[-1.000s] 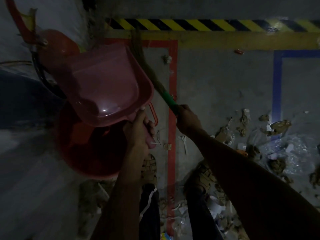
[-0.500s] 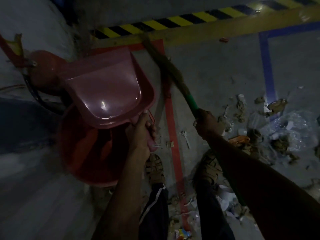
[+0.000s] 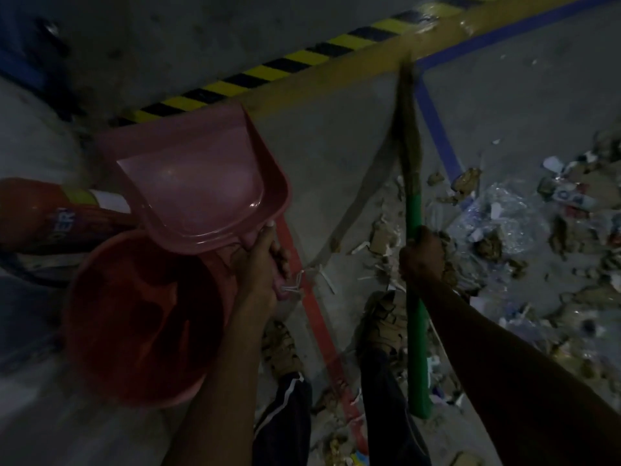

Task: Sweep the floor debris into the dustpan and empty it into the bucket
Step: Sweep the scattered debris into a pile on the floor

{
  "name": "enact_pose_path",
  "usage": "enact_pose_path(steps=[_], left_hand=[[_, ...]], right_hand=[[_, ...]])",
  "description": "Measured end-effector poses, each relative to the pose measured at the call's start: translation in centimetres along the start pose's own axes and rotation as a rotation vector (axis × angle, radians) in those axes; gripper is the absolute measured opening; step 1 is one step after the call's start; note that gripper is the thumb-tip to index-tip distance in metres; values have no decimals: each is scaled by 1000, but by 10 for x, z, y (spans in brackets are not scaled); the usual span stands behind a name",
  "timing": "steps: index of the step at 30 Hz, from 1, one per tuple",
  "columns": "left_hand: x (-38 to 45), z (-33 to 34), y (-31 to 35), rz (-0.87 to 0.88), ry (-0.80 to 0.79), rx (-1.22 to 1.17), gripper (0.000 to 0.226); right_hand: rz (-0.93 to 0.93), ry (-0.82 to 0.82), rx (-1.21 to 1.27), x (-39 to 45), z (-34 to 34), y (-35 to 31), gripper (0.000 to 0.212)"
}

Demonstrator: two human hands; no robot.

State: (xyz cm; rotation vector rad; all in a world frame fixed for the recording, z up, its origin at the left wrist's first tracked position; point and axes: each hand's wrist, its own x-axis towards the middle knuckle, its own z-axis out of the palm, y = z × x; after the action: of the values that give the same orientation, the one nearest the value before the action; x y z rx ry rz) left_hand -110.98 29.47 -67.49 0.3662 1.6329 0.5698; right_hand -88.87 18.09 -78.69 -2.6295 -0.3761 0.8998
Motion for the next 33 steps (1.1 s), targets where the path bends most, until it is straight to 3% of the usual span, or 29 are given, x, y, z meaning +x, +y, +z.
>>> enact_pose_path(steps=[6, 14, 19, 25, 29, 33], left_hand=[[-19, 38, -6, -47, -52, 6, 44], [-24, 51, -19, -86, -18, -67, 43], [-27, 27, -37, -87, 30, -100, 43], [-27, -16, -51, -113, 23, -137, 42], [-42, -47, -44, -70, 31, -119, 35], [-55, -80, -33, -66, -11, -27, 37]], right_hand=[[-50, 118, 11, 24, -44, 26, 28], [-246, 123, 57, 23, -52, 18, 34], [-440, -68, 59, -9, -17, 5, 44], [-579, -422, -158, -64, 41, 5, 43], [-483, -500, -279, -92, 49, 24, 44], [-260, -236, -225, -112, 22, 64, 46]])
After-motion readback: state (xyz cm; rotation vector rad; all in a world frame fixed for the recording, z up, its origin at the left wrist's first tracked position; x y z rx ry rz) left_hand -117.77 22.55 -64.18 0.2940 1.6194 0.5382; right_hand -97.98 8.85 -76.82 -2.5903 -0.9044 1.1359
